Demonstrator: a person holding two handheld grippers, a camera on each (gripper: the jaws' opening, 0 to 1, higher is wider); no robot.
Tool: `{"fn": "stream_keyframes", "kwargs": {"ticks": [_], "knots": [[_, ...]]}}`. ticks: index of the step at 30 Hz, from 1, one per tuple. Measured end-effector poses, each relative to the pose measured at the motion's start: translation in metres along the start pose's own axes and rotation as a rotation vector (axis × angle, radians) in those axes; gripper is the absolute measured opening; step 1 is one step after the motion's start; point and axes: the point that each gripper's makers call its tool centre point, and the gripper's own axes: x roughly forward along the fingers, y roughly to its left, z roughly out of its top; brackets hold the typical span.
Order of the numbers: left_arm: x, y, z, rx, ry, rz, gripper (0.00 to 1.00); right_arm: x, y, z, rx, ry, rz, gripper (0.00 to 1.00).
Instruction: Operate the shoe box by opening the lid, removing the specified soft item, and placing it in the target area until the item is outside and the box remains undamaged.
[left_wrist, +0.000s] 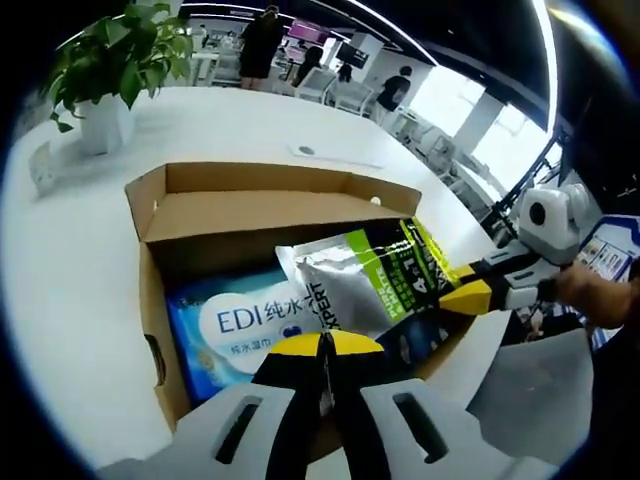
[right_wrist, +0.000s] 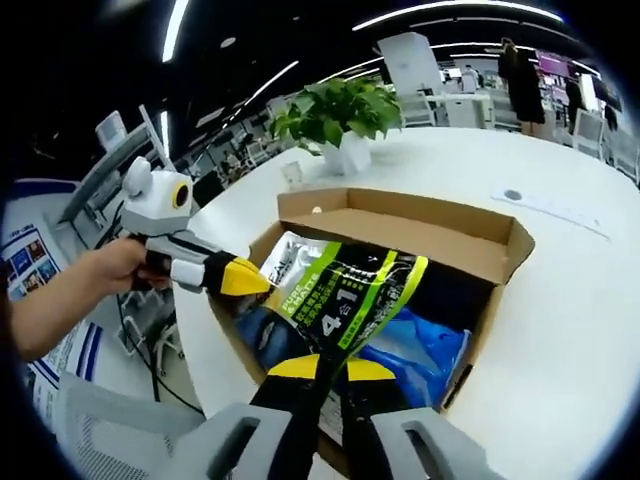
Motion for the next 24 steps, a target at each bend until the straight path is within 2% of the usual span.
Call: {"fn": "stream_keyframes", "kwargs": {"ticks": [6,24], "knots": [[0.005,-0.014,0.008,0.015,-0.005,-0.015,0.00,-0.015,-0.010,0.008,0.089,-0.044,-0.015,0.00],[0.029,-0.055,0.025,0.056,0.003,-0.074,0.00,-0.053,-0.048,0.008,0.211,-0.094,-0.089,0.00]]}}
